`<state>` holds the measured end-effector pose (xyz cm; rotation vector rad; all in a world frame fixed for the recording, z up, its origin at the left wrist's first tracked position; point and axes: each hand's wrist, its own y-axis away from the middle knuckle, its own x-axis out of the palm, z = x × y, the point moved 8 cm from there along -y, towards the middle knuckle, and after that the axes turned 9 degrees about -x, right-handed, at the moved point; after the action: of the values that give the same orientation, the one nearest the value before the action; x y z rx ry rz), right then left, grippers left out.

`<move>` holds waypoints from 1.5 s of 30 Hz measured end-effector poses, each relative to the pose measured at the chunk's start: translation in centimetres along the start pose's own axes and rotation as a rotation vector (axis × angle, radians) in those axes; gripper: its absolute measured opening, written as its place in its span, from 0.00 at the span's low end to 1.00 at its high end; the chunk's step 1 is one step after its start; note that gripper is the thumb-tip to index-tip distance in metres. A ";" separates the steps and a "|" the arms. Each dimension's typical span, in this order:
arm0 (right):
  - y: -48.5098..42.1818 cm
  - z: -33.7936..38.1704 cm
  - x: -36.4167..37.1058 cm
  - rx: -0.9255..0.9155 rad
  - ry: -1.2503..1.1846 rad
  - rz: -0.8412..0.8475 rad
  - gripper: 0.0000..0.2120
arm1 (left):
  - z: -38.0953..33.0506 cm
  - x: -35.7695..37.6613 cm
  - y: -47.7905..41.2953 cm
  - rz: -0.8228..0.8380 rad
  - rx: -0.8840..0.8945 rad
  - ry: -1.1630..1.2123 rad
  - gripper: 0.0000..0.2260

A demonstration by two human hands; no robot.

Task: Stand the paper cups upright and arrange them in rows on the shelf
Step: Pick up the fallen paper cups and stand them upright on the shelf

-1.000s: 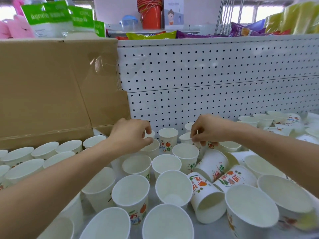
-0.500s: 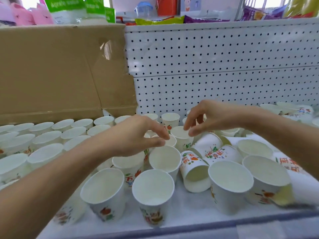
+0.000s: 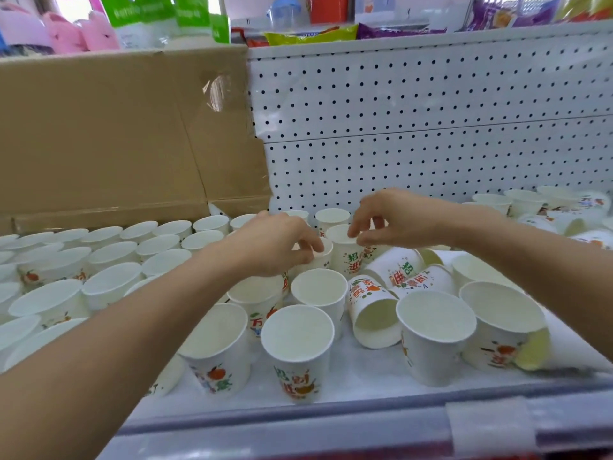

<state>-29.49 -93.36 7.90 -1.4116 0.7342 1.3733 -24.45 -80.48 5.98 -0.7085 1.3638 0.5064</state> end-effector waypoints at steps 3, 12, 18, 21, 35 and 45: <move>3.2 1.8 -0.2 0.002 -0.157 0.139 0.05 | -1.2 -1.5 3.0 -0.034 0.041 0.202 0.11; 3.4 4.0 3.5 0.131 0.091 0.337 0.21 | -4.9 0.3 11.0 0.101 0.115 0.056 0.39; 1.7 3.7 2.7 0.155 0.189 0.215 0.07 | -3.6 1.9 10.4 0.075 0.102 -0.105 0.29; 0.9 3.3 1.6 0.166 0.181 0.151 0.07 | -3.2 2.1 10.3 0.065 0.083 -0.125 0.28; 4.2 3.3 -0.8 0.236 -0.038 0.032 0.13 | -4.2 -1.1 11.6 -0.202 0.095 0.166 0.30; 18.1 3.3 -2.0 0.308 -0.007 -0.542 0.06 | -14.4 0.4 10.3 -0.260 0.285 0.207 0.15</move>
<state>-47.65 -96.54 6.04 -1.2373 0.4818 0.8055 -41.66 -83.56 3.09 -0.7024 1.4725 0.0293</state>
